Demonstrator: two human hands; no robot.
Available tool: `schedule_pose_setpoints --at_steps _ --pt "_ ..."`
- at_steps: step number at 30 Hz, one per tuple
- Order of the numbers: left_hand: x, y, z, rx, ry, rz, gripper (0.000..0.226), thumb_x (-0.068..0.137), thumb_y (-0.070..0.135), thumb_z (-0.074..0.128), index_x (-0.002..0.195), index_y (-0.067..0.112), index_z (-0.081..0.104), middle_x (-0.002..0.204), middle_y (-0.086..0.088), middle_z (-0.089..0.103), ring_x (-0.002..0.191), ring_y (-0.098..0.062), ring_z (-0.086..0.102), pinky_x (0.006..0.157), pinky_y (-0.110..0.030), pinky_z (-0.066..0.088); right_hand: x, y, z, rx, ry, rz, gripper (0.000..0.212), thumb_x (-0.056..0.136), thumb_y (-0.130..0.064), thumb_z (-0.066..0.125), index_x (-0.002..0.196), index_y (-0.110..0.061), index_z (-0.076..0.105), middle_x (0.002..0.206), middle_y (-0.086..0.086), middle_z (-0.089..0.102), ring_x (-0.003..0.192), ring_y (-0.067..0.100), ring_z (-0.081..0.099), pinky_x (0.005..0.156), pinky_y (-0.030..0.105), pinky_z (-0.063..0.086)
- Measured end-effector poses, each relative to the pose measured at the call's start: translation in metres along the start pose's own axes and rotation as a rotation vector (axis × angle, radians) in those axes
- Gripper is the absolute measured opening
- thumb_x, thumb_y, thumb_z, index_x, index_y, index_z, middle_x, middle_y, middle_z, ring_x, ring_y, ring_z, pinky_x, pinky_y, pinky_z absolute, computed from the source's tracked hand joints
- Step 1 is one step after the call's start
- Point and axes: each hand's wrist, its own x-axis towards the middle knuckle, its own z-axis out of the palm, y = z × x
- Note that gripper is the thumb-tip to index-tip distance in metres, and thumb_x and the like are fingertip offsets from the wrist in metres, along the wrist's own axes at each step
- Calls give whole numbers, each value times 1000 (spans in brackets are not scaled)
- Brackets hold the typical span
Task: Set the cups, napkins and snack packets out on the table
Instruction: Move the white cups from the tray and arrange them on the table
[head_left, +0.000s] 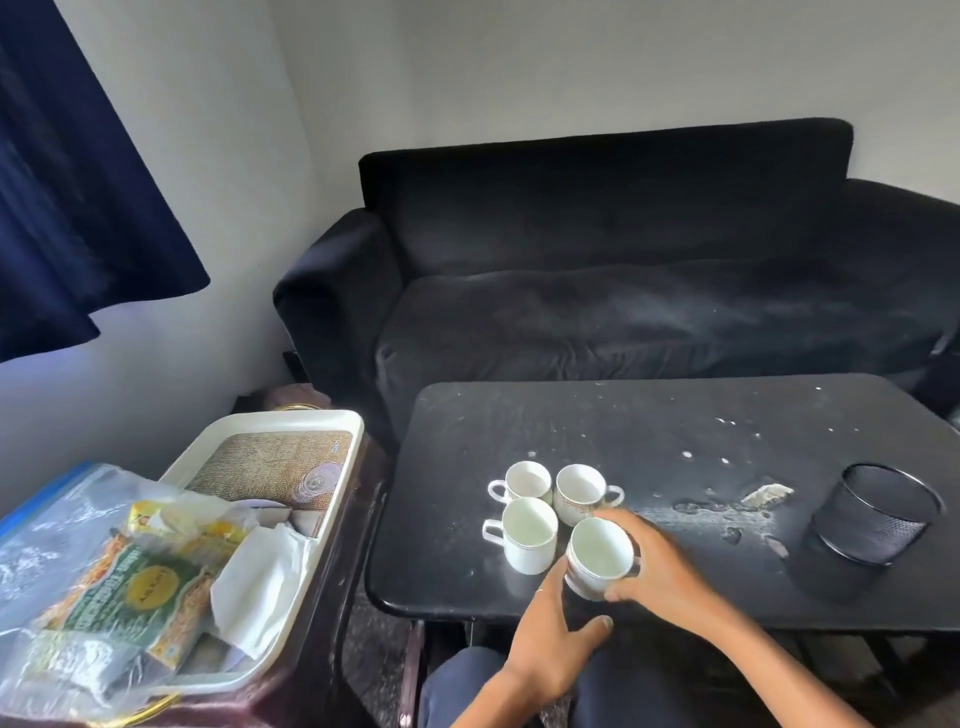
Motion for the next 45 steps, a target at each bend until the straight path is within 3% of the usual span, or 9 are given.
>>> schedule_pose_setpoints --at_steps 5,14,22,24,26,30,33,37,45 --pt "6 -4 9 30 -50 -39 84 82 24 64 151 33 16 141 20 45 131 4 40 111 -21 32 11 10 5 14 11 29 84 45 -9 77 114 -48 50 122 -15 55 112 12 55 93 40 51" --pt "16 -12 14 86 -55 -73 95 83 31 65 151 38 -1 142 28 35 132 6 32 107 -12 25 23 18 9 75 -13 12 77 48 -16 76 105 -58 47 115 -20 56 106 12 59 86 40 56" --pt "19 -16 6 60 -54 -107 84 82 29 62 151 37 14 141 18 46 133 -2 39 111 -24 33 22 17 5 98 -84 6 91 57 -21 79 118 -63 26 125 -18 45 114 9 53 88 28 53" --pt "20 -19 -3 86 -56 -150 58 83 30 61 133 47 38 123 31 57 118 9 49 99 -11 37 20 19 2 109 -78 20 98 53 -29 84 125 -59 24 125 -20 45 113 4 53 91 27 52" --pt "19 -20 -15 131 -49 -199 23 85 28 60 95 48 53 91 40 63 89 19 56 85 -7 41 19 18 -2 119 17 46 87 52 -45 82 117 -64 27 117 -25 46 108 3 54 91 29 50" --pt "22 -31 -45 169 143 -320 17 81 35 55 68 24 58 69 11 61 66 -11 49 82 -32 50 25 4 -5 -15 248 -50 41 77 -33 70 100 -55 45 102 -24 52 98 10 55 83 27 44" --pt "22 -36 -63 48 303 -419 18 84 31 58 79 17 67 82 6 71 75 -18 62 85 -36 52 35 -12 -2 -113 337 -164 24 83 -17 65 101 -31 59 97 -14 59 95 14 58 76 15 38" --pt "28 -31 -76 -19 506 -352 12 90 30 55 95 25 64 95 8 69 86 -10 62 77 -27 44 58 -28 8 -289 249 -209 27 85 -14 61 112 -19 62 111 -5 59 107 20 53 90 33 39" --pt "65 -11 -86 -20 298 -196 31 99 26 45 129 22 55 120 10 57 107 -6 52 95 -25 41 98 -29 21 -540 25 -112 51 92 -36 49 141 -28 37 146 -9 40 138 13 28 103 34 21"
